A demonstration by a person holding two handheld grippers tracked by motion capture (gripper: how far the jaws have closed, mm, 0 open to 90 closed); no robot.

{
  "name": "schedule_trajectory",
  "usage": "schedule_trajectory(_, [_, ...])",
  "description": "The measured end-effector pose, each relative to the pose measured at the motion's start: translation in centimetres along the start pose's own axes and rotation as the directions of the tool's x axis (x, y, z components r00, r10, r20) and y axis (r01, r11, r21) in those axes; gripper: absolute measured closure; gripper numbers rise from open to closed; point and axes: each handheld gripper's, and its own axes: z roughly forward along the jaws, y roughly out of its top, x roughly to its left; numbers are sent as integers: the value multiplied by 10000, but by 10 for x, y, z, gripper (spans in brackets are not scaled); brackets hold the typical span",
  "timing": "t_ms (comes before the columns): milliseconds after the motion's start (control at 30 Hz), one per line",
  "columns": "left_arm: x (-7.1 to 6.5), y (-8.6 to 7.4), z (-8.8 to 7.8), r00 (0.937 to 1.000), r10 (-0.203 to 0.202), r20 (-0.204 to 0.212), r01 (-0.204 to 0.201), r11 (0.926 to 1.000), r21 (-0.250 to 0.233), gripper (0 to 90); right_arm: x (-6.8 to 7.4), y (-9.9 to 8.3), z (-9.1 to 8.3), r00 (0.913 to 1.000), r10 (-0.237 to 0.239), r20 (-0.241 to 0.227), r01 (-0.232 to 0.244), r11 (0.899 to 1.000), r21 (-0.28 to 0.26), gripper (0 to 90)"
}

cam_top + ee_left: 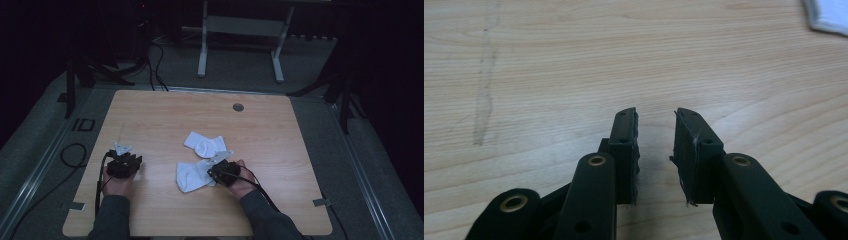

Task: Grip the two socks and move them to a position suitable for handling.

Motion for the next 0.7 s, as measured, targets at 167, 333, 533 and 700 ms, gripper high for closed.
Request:
schedule_trajectory(167, [-5, 1, -2, 9998, 175, 109, -175, 9998, -53, 709, 0, -5, 0, 9999, -105, 130, 99, 9990, 432, 877])
schedule_trajectory(333, [-5, 1, -2, 9996, 255, 128, -254, 9997, -9, 709, 2, -6, -3, 9994, -320, 108, 312, 9971, 691, 875])
schedule_trajectory(533, [-6, 0, -5, 9995, 257, 162, -257, 9997, -21, 708, 5, -8, -5, 9980, -631, -10, 629, 9928, 1021, 874])
schedule_trajectory(700, [-6, 0, -7, 9994, 296, 200, -295, 9996, -47, 707, 4, -11, -7, 9957, -923, -41, 921, 9873, 1298, 872])
